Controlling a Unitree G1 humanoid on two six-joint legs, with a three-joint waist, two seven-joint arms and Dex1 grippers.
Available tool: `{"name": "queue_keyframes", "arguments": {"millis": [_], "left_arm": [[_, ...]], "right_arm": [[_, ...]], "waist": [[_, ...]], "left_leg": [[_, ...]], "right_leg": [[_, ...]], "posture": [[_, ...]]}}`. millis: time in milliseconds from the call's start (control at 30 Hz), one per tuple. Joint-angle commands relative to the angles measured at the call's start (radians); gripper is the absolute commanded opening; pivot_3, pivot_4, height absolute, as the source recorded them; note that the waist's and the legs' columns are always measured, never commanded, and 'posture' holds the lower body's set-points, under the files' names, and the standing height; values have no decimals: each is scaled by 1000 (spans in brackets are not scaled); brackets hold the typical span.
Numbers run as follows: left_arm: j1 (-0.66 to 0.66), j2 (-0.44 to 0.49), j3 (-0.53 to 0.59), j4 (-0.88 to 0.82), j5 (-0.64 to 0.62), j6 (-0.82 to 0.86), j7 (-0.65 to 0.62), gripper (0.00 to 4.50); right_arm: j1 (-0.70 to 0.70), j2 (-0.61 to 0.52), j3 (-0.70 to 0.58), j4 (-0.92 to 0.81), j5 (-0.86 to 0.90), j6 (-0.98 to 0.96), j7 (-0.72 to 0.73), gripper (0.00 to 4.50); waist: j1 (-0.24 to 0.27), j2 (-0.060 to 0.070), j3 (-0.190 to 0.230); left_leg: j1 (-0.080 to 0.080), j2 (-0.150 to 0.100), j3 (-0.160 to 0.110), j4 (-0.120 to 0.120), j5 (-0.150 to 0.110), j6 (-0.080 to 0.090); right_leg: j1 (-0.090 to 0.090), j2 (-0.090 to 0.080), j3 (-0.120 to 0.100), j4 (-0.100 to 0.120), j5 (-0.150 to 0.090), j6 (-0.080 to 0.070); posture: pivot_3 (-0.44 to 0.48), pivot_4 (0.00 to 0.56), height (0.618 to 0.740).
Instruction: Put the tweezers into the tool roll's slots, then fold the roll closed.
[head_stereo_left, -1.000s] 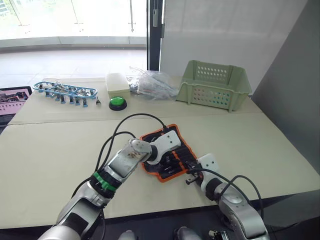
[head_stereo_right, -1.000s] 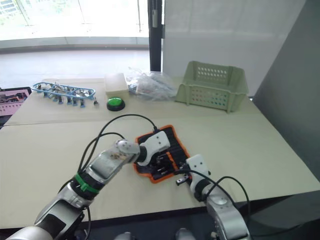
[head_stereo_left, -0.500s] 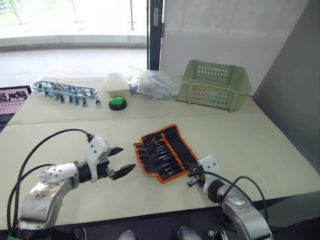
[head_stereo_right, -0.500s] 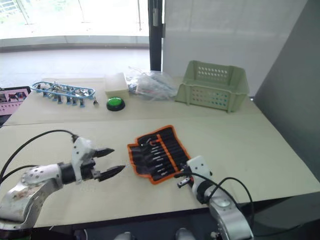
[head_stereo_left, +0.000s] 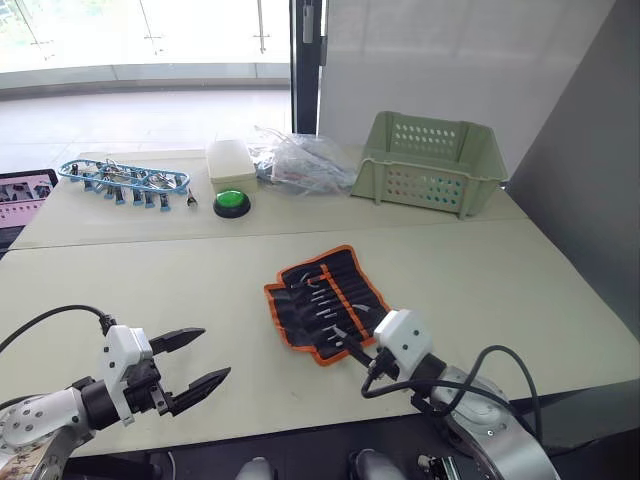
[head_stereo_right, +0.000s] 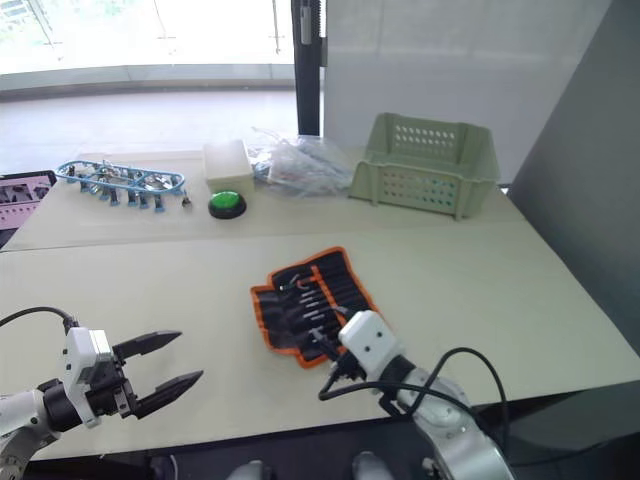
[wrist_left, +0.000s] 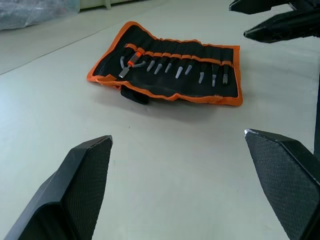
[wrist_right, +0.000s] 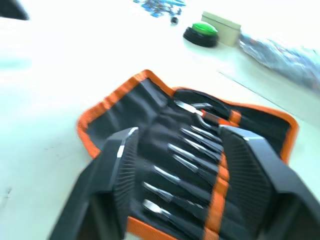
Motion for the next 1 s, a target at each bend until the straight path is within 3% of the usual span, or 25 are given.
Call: {"name": "queue_keyframes", "arguments": {"millis": [33,67,467,567,900,1000], "left_arm": [[7,15,10,-25,-14,-23,3,4500],[10,19,9,-26,-16,-21,3,4500],[12,45,-3,-38,-23,-9,35,4500],[21,48,-3,-40,-23,-6,41,4500],[26,55,-7,-28,-21,-3,58,4500],[31,56,-11,-26,-17,-5,58,4500]], "right_arm": [[-44,35,93,58,-76,-15,-10,4237],[-57,46,117,82,-99,-11,-15,4472],[-130,136,220,234,-326,-27,-108,4472],[-127,151,224,230,-338,-43,-100,3649],[-136,144,213,244,-334,-64,-49,178],[-142,129,203,238,-315,-88,-17,19]], "waist": [[0,0,0],[1,0,0],[3,-1,0],[3,-1,0],[3,-1,0],[2,-1,0]], "left_leg": [[0,0,0,0,0,0],[0,0,0,0,0,0],[1,0,0,0,0,0],[1,0,0,0,0,0],[4,0,0,2,0,0],[5,1,0,2,0,0]], "right_leg": [[0,0,0,0,0,0],[0,0,0,0,0,0],[0,1,0,3,1,-1],[0,1,0,4,0,-1],[0,1,0,11,-1,-3],[0,1,0,13,-2,-4]], "posture": [[0,150,721],[0,150,721],[0,150,721],[0,150,721],[0,150,721],[0,150,721]]}}
